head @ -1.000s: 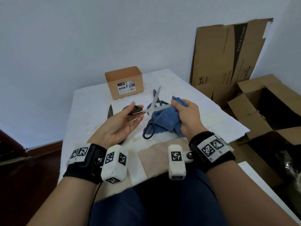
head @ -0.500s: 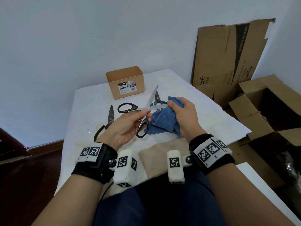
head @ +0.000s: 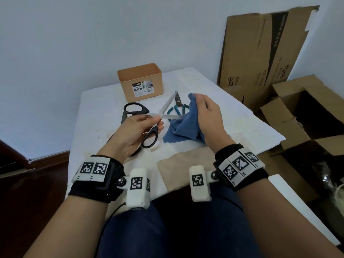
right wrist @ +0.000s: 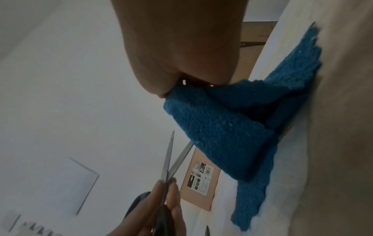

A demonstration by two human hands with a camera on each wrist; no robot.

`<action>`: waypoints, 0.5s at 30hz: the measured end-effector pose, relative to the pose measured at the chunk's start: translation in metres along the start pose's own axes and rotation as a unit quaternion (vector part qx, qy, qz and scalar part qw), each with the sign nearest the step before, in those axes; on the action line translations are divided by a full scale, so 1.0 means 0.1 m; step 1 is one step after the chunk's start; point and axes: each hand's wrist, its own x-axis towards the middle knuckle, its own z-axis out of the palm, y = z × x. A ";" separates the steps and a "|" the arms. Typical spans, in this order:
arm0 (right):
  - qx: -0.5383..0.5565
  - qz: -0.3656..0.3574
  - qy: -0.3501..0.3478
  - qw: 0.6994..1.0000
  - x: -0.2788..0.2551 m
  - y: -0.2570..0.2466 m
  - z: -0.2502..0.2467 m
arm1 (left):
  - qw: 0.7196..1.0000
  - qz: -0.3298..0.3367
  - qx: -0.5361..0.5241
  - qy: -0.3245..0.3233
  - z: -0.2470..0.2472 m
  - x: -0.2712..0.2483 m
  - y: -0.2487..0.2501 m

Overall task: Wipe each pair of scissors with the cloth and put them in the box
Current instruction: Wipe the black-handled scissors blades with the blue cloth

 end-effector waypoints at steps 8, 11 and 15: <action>-0.059 -0.102 -0.052 0.992 -0.12 -0.02 0.06 | 1.000 0.009 0.007 0.010 0.03 -0.08 -0.06; -0.073 -0.135 -0.074 0.985 -0.16 -0.02 0.10 | 1.000 0.002 0.008 0.005 0.03 -0.10 -0.08; -0.133 -0.179 -0.080 0.972 -0.16 0.01 0.16 | 1.000 -0.002 0.008 -0.006 0.07 -0.13 -0.08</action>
